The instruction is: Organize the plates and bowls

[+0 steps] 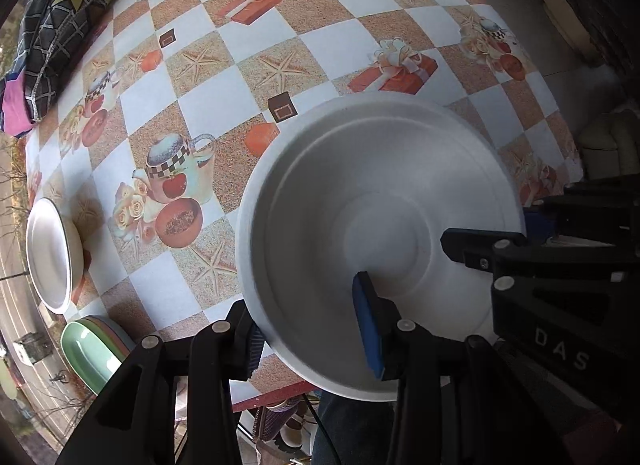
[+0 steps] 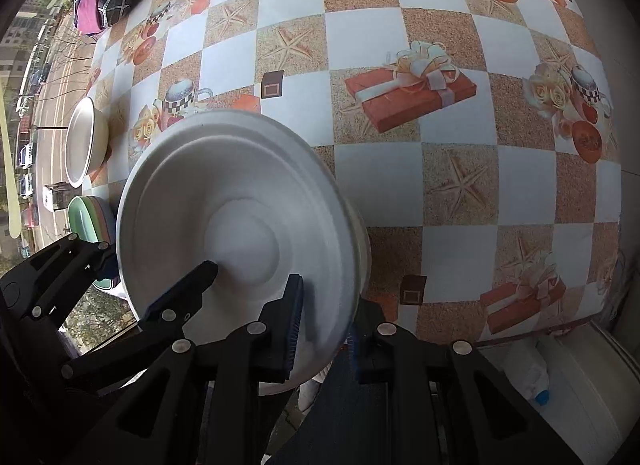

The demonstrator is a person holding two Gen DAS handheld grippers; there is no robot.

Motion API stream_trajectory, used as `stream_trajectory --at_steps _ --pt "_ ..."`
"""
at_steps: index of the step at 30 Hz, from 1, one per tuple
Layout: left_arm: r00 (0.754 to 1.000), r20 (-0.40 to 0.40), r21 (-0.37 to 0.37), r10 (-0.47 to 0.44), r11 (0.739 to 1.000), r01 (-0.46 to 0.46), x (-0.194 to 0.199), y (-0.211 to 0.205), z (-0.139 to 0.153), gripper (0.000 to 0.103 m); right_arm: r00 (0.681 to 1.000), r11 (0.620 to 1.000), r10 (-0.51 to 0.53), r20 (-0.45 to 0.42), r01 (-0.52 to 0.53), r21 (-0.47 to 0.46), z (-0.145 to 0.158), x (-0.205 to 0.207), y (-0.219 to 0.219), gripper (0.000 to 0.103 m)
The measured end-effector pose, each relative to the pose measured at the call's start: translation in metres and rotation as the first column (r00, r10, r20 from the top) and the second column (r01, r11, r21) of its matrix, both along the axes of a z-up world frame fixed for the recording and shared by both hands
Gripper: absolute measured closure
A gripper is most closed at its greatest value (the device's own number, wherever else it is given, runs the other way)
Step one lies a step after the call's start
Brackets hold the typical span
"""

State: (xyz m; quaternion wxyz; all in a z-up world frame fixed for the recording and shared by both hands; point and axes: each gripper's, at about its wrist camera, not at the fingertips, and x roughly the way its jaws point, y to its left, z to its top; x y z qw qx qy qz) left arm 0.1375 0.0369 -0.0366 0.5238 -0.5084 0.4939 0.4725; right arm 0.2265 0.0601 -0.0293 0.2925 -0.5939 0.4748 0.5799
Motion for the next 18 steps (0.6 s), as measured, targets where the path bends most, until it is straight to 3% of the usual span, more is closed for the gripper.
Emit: stream_trajectory --at_steps 7,9,12,13,14,15,16,18 --pt "0.999 0.03 -0.021 -0.045 0.999 0.046 0.007 -0.007 -0.008 0.053 1.0 0.999 -0.026 -0.001 0.026 -0.019 -0.009 0.011 -0.004 0.082" --pt "0.999 0.02 -0.014 -0.046 0.999 0.046 0.005 -0.01 -0.007 0.038 0.999 0.999 -0.037 0.011 0.037 -0.016 -0.009 0.015 -0.003 0.082" --pt "0.999 0.001 -0.002 -0.036 0.999 0.036 -0.004 -0.014 -0.005 0.027 0.998 0.998 -0.06 0.021 0.061 -0.02 -0.01 0.022 0.0 0.081" --pt "1.0 -0.009 -0.01 -0.025 1.0 0.025 -0.009 -0.016 -0.005 0.025 0.997 0.997 -0.069 0.024 0.07 -0.018 -0.009 0.026 0.001 0.066" --pt "1.0 -0.018 -0.031 -0.012 0.999 0.011 -0.014 -0.018 -0.008 0.024 0.997 0.997 -0.078 0.028 0.079 -0.018 -0.008 0.03 0.002 0.029" --pt "1.0 -0.015 -0.054 0.005 0.999 -0.006 -0.021 -0.02 -0.011 0.024 0.996 0.996 -0.089 0.025 0.089 -0.013 -0.006 0.033 0.003 0.013" --pt "1.0 0.002 -0.062 0.024 0.998 -0.024 -0.027 -0.023 -0.012 0.024 0.995 0.995 -0.096 0.017 0.096 -0.007 -0.003 0.035 0.004 0.007" --pt "0.998 0.032 -0.064 0.062 0.996 -0.06 -0.04 -0.033 -0.015 0.024 0.994 0.994 -0.105 0.02 0.105 -0.012 0.0 0.038 0.005 0.007"
